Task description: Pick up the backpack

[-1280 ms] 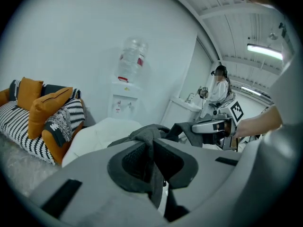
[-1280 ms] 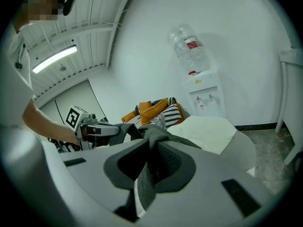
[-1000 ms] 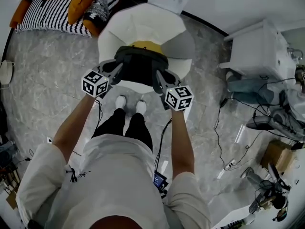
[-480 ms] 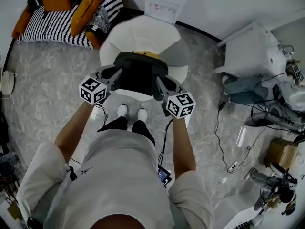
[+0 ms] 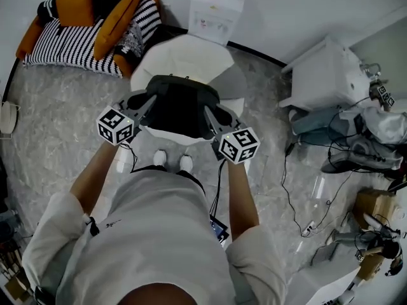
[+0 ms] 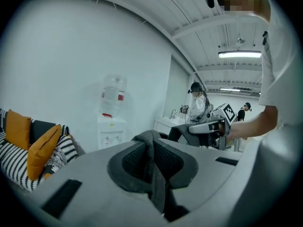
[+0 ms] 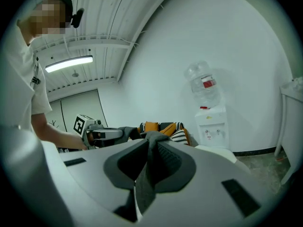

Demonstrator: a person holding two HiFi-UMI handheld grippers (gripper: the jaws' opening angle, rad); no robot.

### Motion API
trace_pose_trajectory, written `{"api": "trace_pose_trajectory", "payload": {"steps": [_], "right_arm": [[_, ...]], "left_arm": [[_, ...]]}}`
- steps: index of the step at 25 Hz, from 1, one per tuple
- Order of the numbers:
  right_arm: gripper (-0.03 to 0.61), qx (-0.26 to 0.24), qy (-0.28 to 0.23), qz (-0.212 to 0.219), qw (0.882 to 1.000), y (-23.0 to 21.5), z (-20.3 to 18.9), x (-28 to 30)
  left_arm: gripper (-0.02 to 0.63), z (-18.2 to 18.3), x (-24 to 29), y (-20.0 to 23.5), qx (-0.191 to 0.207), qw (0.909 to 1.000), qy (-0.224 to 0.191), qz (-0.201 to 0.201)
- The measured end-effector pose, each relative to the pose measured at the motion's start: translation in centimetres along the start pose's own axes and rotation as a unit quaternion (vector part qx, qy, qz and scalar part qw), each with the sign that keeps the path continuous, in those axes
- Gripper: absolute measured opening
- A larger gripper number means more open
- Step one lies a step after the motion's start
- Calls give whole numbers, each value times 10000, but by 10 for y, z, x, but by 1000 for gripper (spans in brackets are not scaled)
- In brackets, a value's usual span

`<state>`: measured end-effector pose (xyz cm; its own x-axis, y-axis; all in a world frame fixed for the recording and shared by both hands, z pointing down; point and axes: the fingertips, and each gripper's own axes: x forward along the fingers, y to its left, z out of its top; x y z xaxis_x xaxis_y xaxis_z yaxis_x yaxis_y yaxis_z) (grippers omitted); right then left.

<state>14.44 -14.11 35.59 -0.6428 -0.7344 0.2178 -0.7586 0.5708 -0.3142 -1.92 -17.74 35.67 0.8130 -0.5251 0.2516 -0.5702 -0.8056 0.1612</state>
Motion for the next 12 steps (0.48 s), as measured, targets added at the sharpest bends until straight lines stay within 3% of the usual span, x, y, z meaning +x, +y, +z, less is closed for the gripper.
{"api": "trace_pose_trajectory", "payload": {"steps": [12], "right_arm": [[41, -187, -329, 200, 9991, 18, 52, 0]], "left_arm": [[29, 52, -18, 2, 220, 9985, -505, -15]]}}
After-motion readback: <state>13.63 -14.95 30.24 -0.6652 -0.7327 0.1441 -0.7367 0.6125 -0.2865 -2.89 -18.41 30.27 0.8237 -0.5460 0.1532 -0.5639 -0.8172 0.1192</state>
